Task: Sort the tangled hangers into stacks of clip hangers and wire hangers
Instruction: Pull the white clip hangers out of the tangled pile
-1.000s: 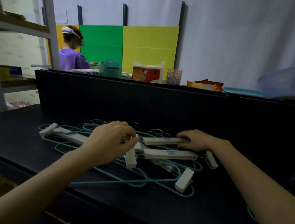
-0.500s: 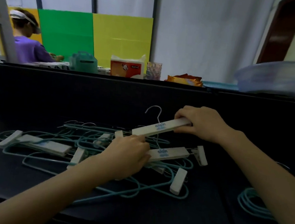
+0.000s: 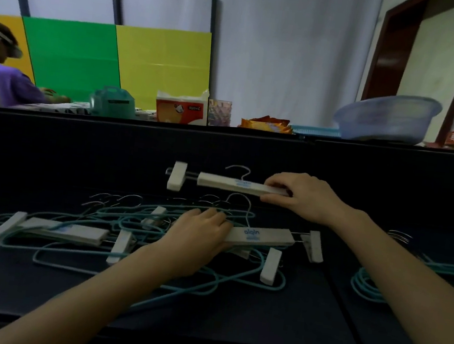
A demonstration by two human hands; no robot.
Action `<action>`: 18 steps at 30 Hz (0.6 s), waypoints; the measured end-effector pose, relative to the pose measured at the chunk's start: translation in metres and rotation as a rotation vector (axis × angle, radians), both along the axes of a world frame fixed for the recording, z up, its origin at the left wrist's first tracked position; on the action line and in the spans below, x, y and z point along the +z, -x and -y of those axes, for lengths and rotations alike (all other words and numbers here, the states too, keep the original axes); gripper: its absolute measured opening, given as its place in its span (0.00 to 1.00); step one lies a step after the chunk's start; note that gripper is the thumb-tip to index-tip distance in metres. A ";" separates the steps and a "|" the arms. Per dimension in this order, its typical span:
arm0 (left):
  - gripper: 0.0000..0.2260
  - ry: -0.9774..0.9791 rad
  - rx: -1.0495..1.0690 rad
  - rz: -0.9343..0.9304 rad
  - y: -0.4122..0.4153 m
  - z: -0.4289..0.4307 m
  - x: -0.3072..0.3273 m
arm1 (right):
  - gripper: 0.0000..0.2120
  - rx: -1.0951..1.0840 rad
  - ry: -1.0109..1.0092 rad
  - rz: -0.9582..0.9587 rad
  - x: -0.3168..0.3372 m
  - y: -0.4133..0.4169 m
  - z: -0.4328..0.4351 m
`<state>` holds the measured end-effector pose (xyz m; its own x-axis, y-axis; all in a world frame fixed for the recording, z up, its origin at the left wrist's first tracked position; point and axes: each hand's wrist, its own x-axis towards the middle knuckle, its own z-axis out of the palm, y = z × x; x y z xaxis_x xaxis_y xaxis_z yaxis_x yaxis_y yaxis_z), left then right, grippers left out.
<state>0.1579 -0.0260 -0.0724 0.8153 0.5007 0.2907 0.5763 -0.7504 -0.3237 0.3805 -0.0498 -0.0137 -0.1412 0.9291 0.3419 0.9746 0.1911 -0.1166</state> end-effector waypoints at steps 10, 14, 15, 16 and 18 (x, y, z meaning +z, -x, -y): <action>0.19 0.022 -0.015 0.192 0.024 0.002 0.026 | 0.17 -0.217 -0.238 -0.171 0.017 -0.027 0.065; 0.18 0.034 -0.044 0.248 0.008 0.012 0.040 | 0.15 -0.311 -0.256 -0.185 0.014 -0.048 0.101; 0.18 0.043 -0.075 0.263 0.001 0.014 0.042 | 0.15 -0.338 -0.263 -0.184 0.013 -0.054 0.111; 0.18 0.054 -0.107 0.276 -0.006 0.018 0.045 | 0.14 -0.372 -0.271 -0.172 0.013 -0.061 0.121; 0.19 0.056 -0.149 0.277 -0.023 0.026 0.051 | 0.14 -0.434 -0.284 -0.172 0.010 -0.078 0.142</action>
<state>0.1808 -0.0524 -0.0218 0.7748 0.4027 0.4874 0.5188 -0.8455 -0.1261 0.4585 -0.1920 -0.0037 0.3143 0.7576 0.5721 0.9425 -0.1770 -0.2835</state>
